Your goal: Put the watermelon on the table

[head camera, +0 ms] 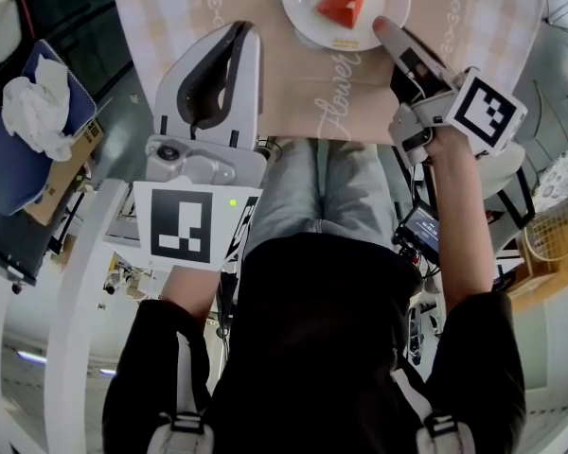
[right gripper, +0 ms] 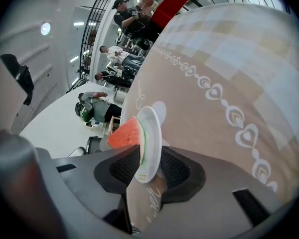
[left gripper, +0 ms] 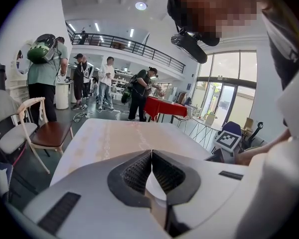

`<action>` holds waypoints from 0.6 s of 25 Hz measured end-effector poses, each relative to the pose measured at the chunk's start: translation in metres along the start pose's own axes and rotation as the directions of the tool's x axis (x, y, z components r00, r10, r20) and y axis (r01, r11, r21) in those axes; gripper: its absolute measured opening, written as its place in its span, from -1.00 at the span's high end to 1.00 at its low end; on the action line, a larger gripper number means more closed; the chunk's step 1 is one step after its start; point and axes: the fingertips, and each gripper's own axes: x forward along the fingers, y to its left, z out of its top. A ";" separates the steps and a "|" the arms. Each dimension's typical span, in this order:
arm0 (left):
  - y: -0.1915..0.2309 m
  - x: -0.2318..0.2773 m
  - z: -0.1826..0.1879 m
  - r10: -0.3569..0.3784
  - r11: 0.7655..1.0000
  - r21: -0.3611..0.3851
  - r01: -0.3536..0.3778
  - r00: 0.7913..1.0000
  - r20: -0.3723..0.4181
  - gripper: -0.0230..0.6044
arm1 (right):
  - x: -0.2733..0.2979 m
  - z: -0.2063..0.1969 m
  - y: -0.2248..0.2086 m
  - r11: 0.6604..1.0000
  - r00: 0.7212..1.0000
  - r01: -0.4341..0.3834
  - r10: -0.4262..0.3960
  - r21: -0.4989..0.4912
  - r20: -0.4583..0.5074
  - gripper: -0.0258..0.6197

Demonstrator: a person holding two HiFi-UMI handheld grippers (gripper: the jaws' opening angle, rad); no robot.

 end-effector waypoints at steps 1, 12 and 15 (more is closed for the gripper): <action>0.000 0.000 0.001 0.000 1.000 0.000 0.000 1.000 0.002 0.88 | -0.002 0.001 -0.001 1.000 1.000 0.006 -0.006 -0.007 0.002 0.49; -0.011 -0.009 0.023 -0.011 1.000 0.024 0.010 0.999 0.036 0.88 | -0.026 0.013 0.013 0.994 1.000 0.019 -0.017 -0.109 0.020 0.48; -0.013 -0.013 0.032 -0.013 0.999 0.038 0.011 0.999 0.050 0.88 | -0.032 0.017 0.025 0.989 0.999 0.028 -0.024 -0.147 0.029 0.49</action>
